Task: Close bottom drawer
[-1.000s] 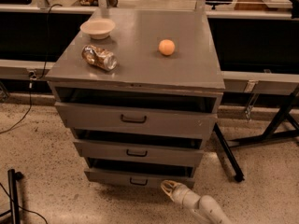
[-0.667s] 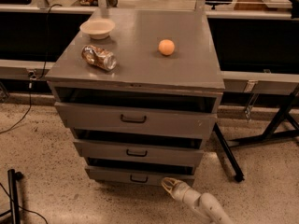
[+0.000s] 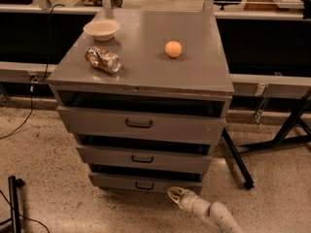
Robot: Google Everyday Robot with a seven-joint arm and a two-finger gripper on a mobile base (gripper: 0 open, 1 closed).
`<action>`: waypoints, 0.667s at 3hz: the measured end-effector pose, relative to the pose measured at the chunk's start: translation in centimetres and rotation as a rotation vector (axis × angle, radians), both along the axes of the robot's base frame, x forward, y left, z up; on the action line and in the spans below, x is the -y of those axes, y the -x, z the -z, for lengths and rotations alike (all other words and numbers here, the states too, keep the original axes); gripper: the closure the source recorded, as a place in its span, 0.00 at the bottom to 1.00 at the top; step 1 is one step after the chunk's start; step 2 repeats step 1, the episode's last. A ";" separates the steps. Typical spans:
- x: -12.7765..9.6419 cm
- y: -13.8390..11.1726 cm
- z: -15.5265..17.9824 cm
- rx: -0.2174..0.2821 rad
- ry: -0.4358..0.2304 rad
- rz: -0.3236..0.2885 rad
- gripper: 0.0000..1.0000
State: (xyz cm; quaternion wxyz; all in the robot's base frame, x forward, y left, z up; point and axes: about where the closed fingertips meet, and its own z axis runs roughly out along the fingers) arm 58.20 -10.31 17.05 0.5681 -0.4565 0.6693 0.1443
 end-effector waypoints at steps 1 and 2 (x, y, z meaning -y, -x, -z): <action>-0.1 2.0 0.3 -0.016 -0.025 -0.051 1.00; -0.1 2.0 0.3 -0.016 -0.025 -0.051 1.00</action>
Offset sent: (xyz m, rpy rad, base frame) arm 0.0000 0.0000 0.0000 0.0000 0.0000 0.0000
